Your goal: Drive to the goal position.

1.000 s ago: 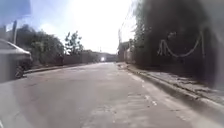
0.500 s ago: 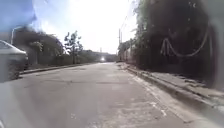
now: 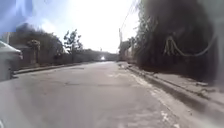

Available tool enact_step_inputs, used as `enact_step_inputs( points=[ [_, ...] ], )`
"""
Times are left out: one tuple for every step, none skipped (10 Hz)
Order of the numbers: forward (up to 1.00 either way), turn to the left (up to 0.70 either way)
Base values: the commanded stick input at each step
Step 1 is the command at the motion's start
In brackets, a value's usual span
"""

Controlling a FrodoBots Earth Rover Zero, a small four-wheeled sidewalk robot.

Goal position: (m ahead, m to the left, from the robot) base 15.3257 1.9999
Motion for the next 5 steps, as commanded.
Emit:
enact_step_inputs(
  points=[
    [0.70,0.00],
    [0.70,0.00],
    [0.70,0.00],
    [0.70,0.00],
    [0.70,0.00]
  ],
)
